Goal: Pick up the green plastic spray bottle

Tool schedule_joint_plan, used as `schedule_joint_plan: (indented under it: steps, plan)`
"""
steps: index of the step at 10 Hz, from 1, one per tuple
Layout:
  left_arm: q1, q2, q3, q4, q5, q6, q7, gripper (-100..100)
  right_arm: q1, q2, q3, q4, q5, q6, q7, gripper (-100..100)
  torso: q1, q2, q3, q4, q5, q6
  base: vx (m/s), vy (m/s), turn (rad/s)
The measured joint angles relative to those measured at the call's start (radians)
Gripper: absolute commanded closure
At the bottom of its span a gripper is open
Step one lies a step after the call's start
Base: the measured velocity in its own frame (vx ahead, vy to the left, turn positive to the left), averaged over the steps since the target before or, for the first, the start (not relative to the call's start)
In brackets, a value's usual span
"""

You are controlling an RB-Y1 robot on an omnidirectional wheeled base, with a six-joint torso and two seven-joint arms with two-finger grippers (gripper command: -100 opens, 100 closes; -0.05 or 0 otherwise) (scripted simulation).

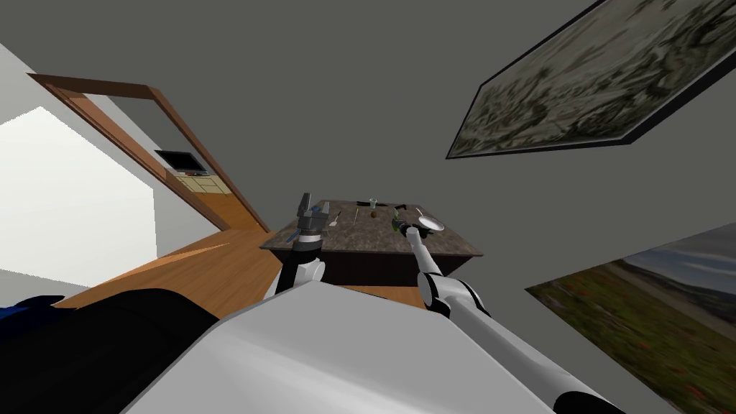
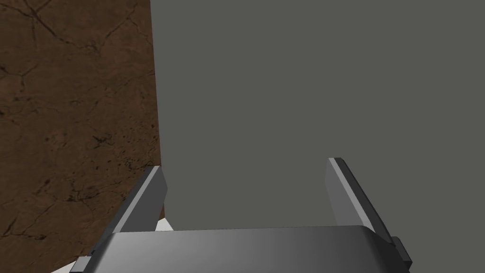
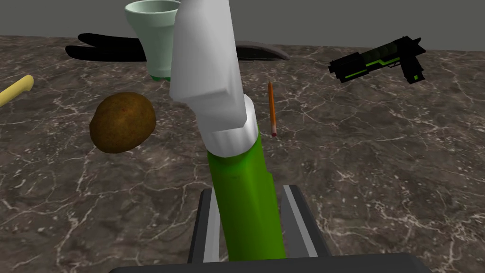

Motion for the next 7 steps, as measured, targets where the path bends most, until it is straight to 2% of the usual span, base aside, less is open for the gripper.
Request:
schedule_joint_plan:
  steps: [1,4,5,6,7]
  plan:
    - [0.000,0.000,0.000,0.000,0.000,0.000,0.000,0,0.035,0.012,-0.003,-0.040,0.046,0.014,-0.041,100,-0.002,-0.001,-0.001,-0.001,0.000,0.002,0.020,-0.020,0.008]
    - [0.000,0.000,0.000,0.000,0.000,0.000,0.000,0,0.107,0.035,-0.015,-0.140,0.134,0.033,-0.120,100,-0.001,-0.003,-0.004,-0.005,-0.002,-0.001,0.030,-0.028,0.101]
    - [0.000,0.000,0.000,0.000,0.000,0.000,0.000,0,0.126,0.036,-0.015,-0.171,0.160,0.040,-0.143,100,-0.001,-0.003,-0.004,-0.005,-0.002,0.000,-0.006,0.000,-0.019]
    - [0.000,0.000,0.000,0.000,0.000,0.000,0.000,0,0.133,0.033,-0.014,-0.195,0.162,0.043,-0.149,100,0.000,-0.002,-0.003,-0.004,-0.002,0.000,-0.006,0.004,-0.005]
    - [0.000,0.000,0.000,0.000,0.000,0.000,0.000,0,0.142,0.036,-0.018,-0.226,0.181,0.049,-0.161,100,0.001,-0.002,-0.003,-0.004,-0.001,0.000,0.030,-0.019,0.227]
